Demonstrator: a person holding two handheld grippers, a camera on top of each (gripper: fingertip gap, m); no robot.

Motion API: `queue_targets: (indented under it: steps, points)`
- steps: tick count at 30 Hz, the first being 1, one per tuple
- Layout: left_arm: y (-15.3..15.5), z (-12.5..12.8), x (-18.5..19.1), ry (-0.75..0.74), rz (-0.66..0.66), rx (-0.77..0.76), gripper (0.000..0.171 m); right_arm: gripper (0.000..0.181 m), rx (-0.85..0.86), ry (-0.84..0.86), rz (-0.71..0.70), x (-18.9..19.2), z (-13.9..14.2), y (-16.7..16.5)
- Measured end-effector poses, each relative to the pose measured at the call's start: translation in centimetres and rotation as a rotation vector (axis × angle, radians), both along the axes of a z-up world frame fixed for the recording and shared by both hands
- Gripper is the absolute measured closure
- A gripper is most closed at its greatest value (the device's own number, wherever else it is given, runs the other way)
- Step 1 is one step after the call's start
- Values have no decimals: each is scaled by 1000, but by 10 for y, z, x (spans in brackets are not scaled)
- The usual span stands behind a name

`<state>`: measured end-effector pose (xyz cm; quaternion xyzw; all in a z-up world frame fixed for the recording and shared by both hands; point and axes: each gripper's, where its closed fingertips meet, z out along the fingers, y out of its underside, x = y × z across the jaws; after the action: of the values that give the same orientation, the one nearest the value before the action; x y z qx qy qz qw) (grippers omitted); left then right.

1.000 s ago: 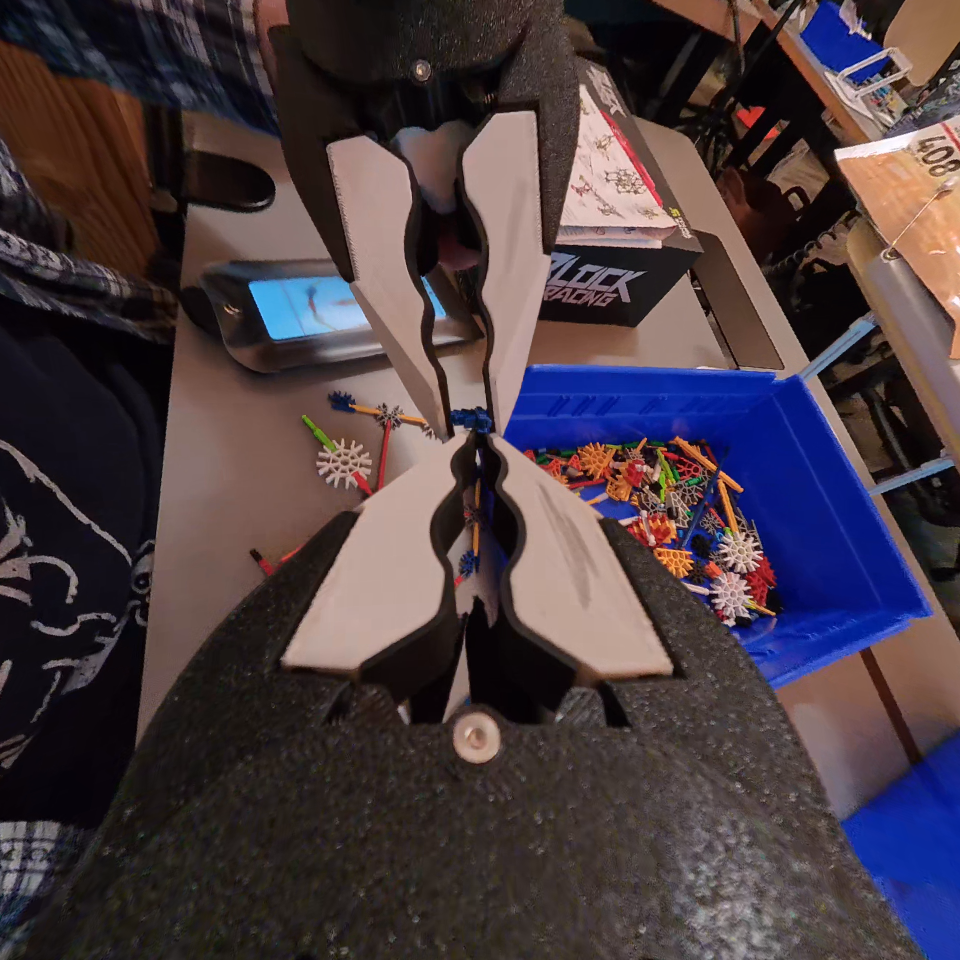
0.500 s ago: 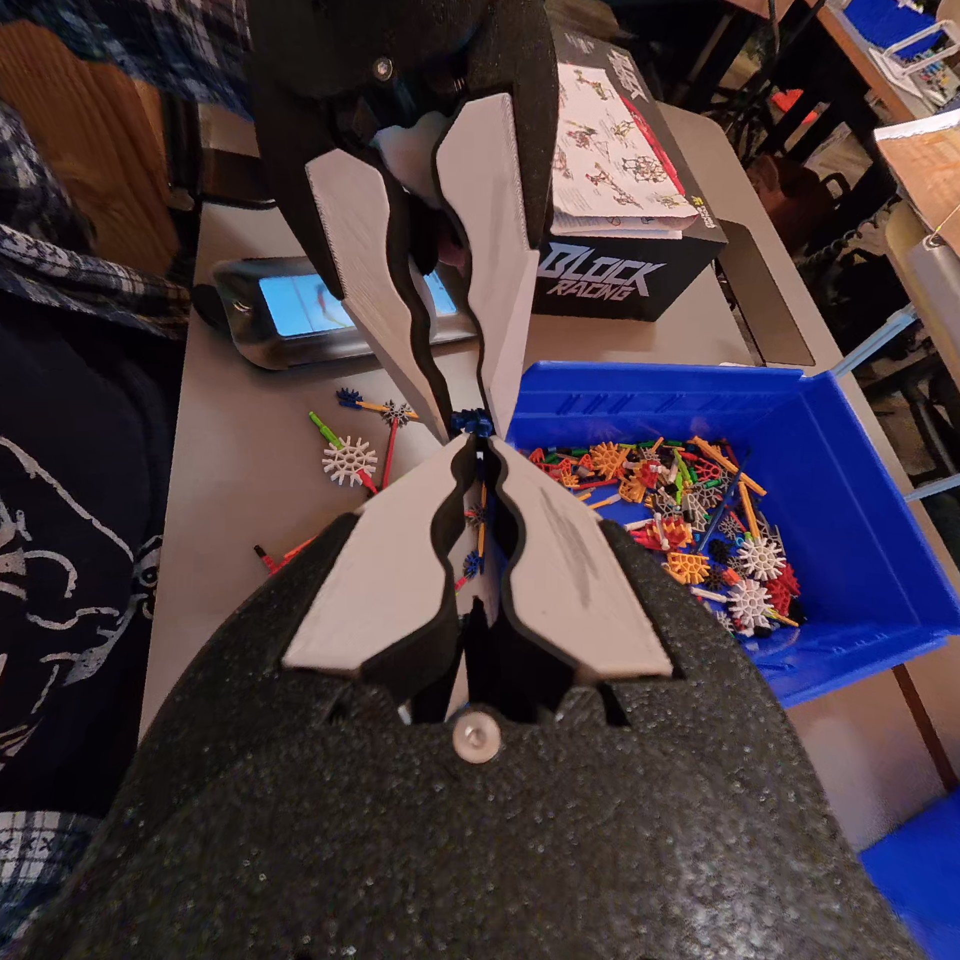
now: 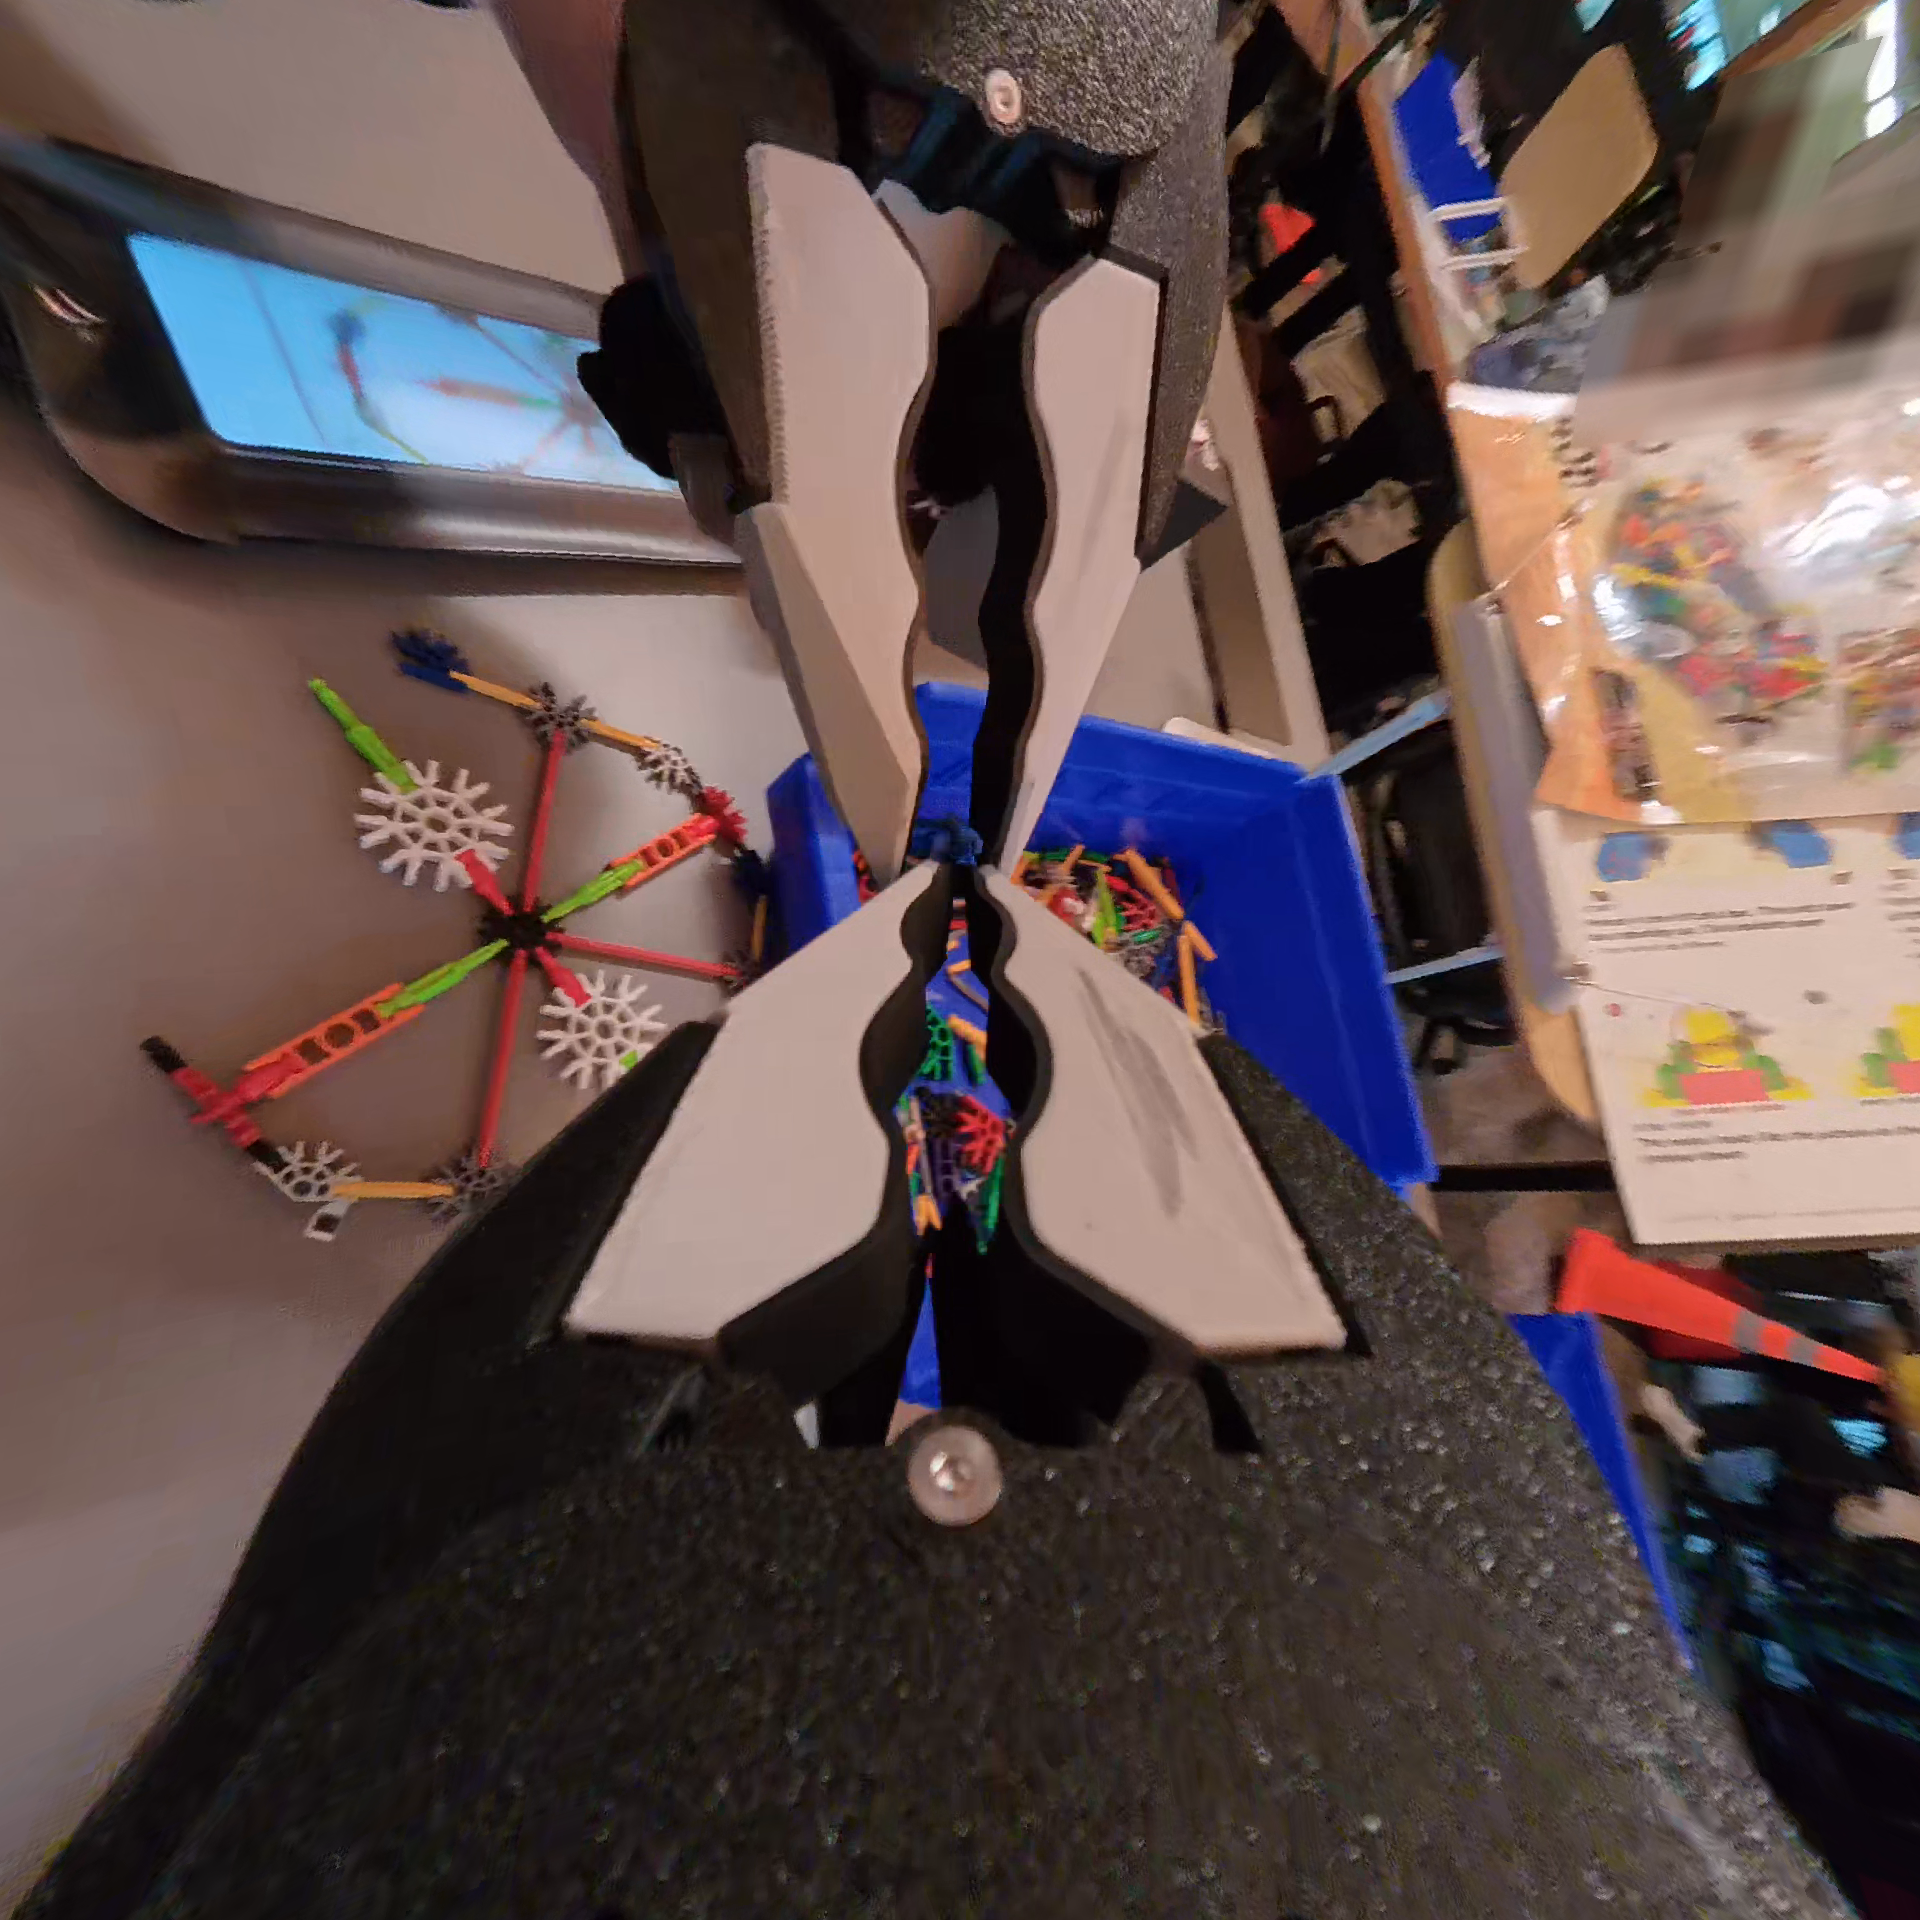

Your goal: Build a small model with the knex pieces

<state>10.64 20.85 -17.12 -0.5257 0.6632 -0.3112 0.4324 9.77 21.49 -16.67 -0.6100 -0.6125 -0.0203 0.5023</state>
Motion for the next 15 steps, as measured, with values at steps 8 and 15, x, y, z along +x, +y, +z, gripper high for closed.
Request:
queue_targets:
  steps: [8, 15]
  points:
    - [4, -9, -8, 7, 86, 27, 154, 180, 69, 40, -28, 4, -1, -6]
    - [23, -24, -28, 85, 165, 120, 149, 179, -75, 89, -121, 31, -11, 19]
